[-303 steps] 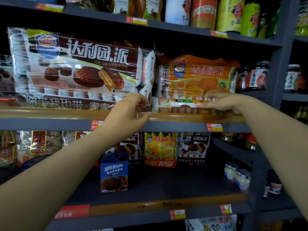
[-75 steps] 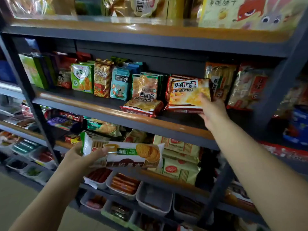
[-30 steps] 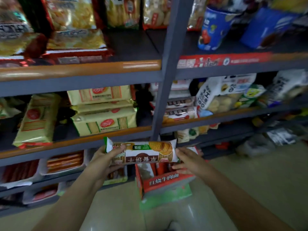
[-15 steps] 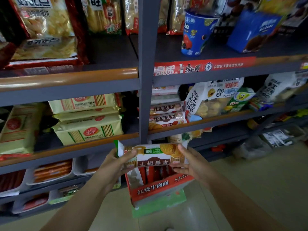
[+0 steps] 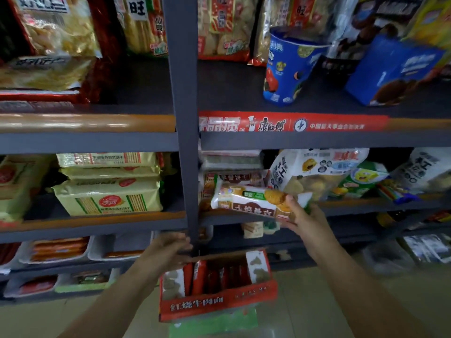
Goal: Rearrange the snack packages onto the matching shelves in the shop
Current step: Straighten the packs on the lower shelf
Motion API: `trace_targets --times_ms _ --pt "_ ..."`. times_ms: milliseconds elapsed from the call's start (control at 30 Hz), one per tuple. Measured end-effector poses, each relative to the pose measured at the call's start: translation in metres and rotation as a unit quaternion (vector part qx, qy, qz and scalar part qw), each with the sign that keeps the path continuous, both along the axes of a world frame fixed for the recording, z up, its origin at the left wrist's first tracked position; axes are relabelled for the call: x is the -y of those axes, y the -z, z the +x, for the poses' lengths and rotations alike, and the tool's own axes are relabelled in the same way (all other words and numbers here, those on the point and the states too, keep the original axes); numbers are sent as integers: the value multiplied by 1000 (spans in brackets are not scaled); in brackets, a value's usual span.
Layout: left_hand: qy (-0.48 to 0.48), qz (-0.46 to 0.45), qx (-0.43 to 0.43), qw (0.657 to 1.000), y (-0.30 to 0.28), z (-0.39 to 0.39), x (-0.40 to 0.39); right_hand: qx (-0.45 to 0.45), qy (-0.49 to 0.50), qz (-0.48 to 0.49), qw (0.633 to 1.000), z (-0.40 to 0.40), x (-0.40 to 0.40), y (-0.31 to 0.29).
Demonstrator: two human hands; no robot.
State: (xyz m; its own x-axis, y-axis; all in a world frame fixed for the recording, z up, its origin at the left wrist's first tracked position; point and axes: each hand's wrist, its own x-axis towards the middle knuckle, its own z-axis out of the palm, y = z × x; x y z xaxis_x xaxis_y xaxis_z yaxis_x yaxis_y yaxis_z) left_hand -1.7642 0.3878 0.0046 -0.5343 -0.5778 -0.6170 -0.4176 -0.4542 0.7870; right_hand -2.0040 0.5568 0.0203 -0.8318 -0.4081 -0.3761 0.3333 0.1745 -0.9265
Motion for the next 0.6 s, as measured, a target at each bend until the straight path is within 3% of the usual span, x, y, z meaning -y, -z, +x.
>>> trace_targets --times_ms 200,367,500,600 --pt "-80 -4 24 996 4 -16 -28 63 -50 47 996 -36 85 29" --pt "-133 -99 12 986 -3 -13 -32 23 -56 67 996 -56 110 31" --pt "-136 -109 4 985 -5 -16 -32 -31 -54 162 985 -54 117 29" --pt "-119 -112 9 987 -4 -9 -31 -96 -44 177 979 -53 119 30"
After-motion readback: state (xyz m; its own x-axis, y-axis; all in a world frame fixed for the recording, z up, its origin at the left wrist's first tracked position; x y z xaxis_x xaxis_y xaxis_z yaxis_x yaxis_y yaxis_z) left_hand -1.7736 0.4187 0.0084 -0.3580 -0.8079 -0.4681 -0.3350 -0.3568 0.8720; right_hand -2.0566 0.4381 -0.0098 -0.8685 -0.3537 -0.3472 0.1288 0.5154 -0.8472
